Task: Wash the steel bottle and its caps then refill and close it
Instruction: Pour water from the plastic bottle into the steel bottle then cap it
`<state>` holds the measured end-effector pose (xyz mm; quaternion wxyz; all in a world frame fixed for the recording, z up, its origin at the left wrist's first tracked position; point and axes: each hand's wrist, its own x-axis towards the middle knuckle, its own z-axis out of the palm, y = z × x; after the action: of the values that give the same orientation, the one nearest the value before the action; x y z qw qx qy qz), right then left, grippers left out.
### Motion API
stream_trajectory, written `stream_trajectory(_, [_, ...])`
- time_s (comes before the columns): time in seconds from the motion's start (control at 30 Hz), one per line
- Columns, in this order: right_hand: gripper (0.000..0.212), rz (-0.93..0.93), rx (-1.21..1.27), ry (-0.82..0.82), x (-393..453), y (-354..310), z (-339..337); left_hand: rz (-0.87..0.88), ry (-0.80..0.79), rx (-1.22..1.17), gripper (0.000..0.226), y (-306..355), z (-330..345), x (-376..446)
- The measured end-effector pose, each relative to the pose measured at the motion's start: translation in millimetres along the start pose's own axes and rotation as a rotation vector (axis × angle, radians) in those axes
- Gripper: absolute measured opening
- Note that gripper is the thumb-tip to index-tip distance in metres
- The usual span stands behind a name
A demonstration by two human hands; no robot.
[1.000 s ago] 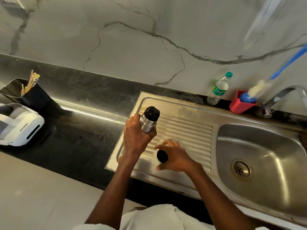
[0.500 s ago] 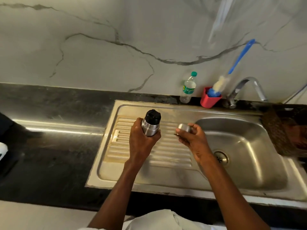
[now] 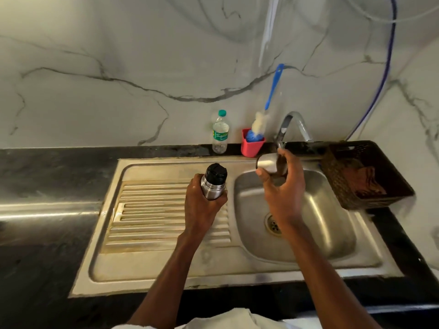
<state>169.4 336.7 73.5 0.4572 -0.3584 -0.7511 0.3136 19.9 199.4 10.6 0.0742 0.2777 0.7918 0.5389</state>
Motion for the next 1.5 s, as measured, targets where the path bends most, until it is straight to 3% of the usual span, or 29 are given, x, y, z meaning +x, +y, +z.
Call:
stream_trajectory(0.13, [0.058, 0.033, -0.092, -0.058, 8, 4, -4, 0.013, 0.015, 0.033, 0.054, 2, 10, -3])
stream_trajectory(0.23, [0.056, -0.102, -0.138, -0.127, 11, 8, -7, 0.026, 0.029, 0.058, 0.055, 4, 12, -3])
stream_trajectory(0.33, [0.055, 0.228, -0.195, -0.363, 10, 25, -2, 0.031, 0.031, 0.091, 0.056, 7, 14, -5])
stream_trajectory(0.5, [0.059, 0.31, 0.25, -0.479, 28, 9, -11, 0.087, -0.018, 0.191, 0.056, 11, 12, -4])
stream_trajectory(0.6, [0.064, 0.204, 0.38, -0.635, 46, -15, -20, 0.143, -0.051, 0.266, 0.056, 15, 10, -5])
stream_trajectory(0.77, [0.067, 0.072, 0.26, -0.799, 36, -19, -9, 0.211, -0.075, 0.326, 0.058, 22, 12, -9])
stream_trajectory(1.1, [0.067, 0.074, 0.242, -0.859, 22, -16, -11, 0.229, -0.069, 0.339, 0.056, 24, 5, -24])
stream_trajectory(1.33, [0.062, 0.053, 0.087, -0.768, 14, -21, -14, 0.237, -0.093, 0.347, 0.054, 29, 7, -31])
stream_trajectory(1.5, [0.064, -0.008, 0.133, -0.781, 9, -18, -20, 0.227, -0.089, 0.309, 0.05, 30, 10, -32])
